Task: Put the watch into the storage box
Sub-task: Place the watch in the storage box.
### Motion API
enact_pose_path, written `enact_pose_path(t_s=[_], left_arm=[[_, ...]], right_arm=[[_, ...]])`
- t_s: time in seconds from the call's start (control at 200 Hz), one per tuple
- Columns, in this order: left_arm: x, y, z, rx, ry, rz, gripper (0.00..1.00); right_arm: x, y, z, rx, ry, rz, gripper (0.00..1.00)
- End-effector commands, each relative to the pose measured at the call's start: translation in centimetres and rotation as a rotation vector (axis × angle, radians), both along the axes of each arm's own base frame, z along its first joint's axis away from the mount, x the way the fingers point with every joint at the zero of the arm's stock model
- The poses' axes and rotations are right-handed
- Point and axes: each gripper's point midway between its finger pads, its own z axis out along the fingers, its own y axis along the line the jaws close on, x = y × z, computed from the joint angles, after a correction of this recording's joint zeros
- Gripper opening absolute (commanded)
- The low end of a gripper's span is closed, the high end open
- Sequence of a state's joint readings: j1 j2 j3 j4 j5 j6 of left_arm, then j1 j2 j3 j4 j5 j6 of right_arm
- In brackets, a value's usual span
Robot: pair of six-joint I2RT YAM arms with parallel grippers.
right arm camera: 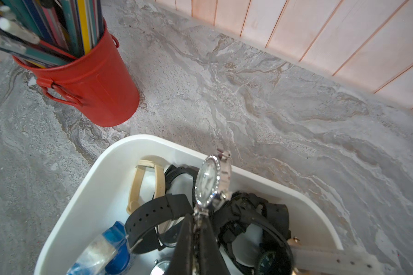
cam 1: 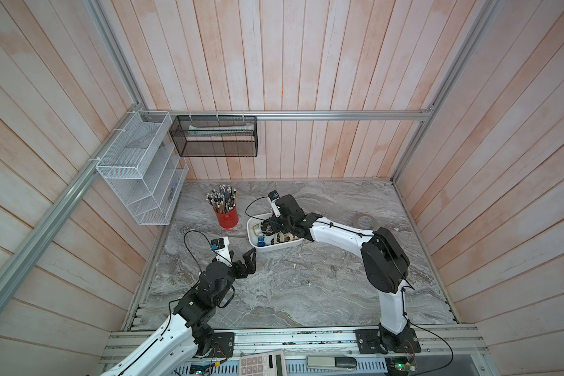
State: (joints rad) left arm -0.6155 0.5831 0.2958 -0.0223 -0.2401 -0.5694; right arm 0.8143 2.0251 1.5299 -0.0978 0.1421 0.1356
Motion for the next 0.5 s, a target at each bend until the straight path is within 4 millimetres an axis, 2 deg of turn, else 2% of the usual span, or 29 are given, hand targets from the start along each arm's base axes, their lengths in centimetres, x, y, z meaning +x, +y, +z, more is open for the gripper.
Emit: enact_pose_path(t_s=[0.0,0.075,0.16,0.285,0.45,0.495], left_arm=[[0.2,-0.1,1.6,-0.02,-0.037,-0.004,1.0],[0.2,-0.1,1.8,-0.02,-0.04,-0.005,1.0],[0.2,-0.1,1.9,-0.02,-0.045,-0.005,1.0],[0.2,-0.1,2.1,-0.021,-0.053,-0.007,1.0],[0.2,-0.2,2.2,-0.022,-0.062,-0.012,1.0],[0.3,-0.2,2.2,-0.024,-0.061,-0.011,1.0]], right_arm=[[0.3,-0.1,1.6,0.044,-0.021,0.0,0.37],[0.3,-0.6,3.4,0.084,-0.035,-0.008,0.57],[0.4,-1.6,5.6,0.128,-0.051,-0.027,0.69],[0.0,-4.2,8.3,0.189,-0.08,-0.068,0.77],[-2.8,-9.8,9.0,0.254,-0.147,-0.148,0.88],[-3.7,-11.5,8.4,0.259,-0.167,-0.176,0.9]])
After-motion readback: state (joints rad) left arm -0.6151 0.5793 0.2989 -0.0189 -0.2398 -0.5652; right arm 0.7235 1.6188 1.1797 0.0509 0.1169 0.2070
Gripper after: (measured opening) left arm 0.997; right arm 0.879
